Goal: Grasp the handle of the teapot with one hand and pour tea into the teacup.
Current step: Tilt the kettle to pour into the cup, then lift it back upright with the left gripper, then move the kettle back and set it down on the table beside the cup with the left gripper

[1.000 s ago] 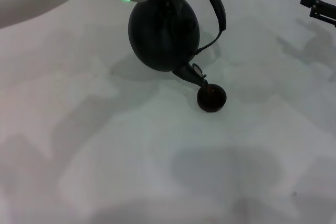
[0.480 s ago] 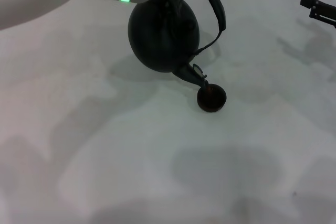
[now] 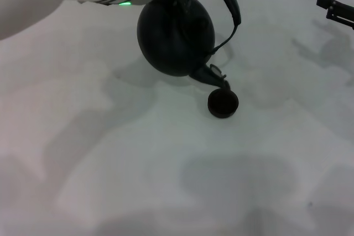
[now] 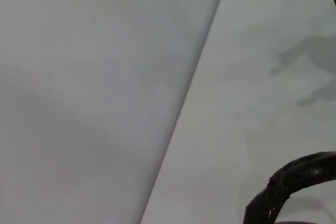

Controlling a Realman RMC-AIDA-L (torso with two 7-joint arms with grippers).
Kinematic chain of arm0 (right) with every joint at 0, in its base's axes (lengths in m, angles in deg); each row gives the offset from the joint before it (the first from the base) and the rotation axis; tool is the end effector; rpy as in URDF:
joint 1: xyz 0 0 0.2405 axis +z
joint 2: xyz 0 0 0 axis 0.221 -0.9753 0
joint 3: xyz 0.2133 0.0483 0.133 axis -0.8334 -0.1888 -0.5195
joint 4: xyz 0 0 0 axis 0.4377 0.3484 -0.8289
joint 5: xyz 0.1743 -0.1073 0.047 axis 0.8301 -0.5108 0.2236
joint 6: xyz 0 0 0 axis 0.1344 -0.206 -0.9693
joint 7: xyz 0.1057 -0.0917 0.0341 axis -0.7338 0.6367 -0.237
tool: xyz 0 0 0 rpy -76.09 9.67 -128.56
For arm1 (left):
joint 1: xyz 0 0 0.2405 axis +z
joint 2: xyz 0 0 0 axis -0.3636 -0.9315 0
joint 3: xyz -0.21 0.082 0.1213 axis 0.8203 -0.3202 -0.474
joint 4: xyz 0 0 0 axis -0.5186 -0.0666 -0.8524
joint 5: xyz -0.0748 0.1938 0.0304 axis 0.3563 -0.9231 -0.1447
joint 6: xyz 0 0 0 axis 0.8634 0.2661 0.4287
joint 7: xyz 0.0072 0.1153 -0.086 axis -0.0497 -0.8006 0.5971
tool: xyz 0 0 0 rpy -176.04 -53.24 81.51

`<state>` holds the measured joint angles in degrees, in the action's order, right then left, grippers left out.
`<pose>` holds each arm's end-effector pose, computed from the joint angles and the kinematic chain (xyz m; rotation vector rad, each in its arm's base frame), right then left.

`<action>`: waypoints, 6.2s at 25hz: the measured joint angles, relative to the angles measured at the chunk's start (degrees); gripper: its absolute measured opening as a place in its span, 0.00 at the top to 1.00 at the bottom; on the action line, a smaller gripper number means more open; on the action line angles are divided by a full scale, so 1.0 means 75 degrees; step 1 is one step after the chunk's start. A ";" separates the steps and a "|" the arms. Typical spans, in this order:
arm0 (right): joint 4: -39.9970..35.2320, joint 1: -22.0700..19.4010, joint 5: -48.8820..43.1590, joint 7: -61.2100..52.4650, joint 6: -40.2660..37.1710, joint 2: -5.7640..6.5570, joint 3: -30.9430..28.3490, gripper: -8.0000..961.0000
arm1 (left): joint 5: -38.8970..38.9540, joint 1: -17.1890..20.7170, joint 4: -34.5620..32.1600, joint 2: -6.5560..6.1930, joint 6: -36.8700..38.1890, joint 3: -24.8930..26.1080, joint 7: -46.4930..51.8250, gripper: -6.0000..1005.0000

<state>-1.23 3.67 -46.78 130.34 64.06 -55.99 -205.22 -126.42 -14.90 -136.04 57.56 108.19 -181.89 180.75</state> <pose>0.3137 0.3304 0.0695 -2.2330 0.3998 0.6531 -0.0717 0.3721 -0.0514 -2.4567 0.0779 0.2811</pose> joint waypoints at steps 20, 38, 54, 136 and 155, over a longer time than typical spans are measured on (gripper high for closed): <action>-0.0011 0.0000 0.0000 -0.0057 0.0016 0.0000 0.0058 0.14 | 0.1285 0.1286 -0.1423 -0.0048 -0.0008 0.1701 -0.0904 0.87; -0.0012 0.0000 -0.0060 -0.0120 -0.0073 0.0000 0.0061 0.14 | 0.5721 0.3084 -0.1378 -0.0054 0.0063 0.3653 -0.4537 0.87; -0.0024 -0.0011 -0.0182 -0.0103 -0.0091 0.0024 0.0060 0.14 | 0.9253 0.4375 0.0609 -0.0058 0.0729 0.5015 -0.7489 0.88; -0.0209 0.0026 -0.0187 -0.0112 -0.0021 0.0012 0.0376 0.14 | 1.0606 0.3289 0.6923 -0.0105 0.1106 0.6924 -1.1290 0.85; -0.0211 0.0094 -0.0187 -0.0099 -0.0081 0.0012 0.0343 0.14 | 1.0591 0.3278 0.6862 -0.0063 0.1136 0.6957 -1.1552 0.68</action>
<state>-2.81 4.37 -48.18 129.60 63.45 -55.90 -202.65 -46.99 9.68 -84.57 57.09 116.71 -129.71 94.11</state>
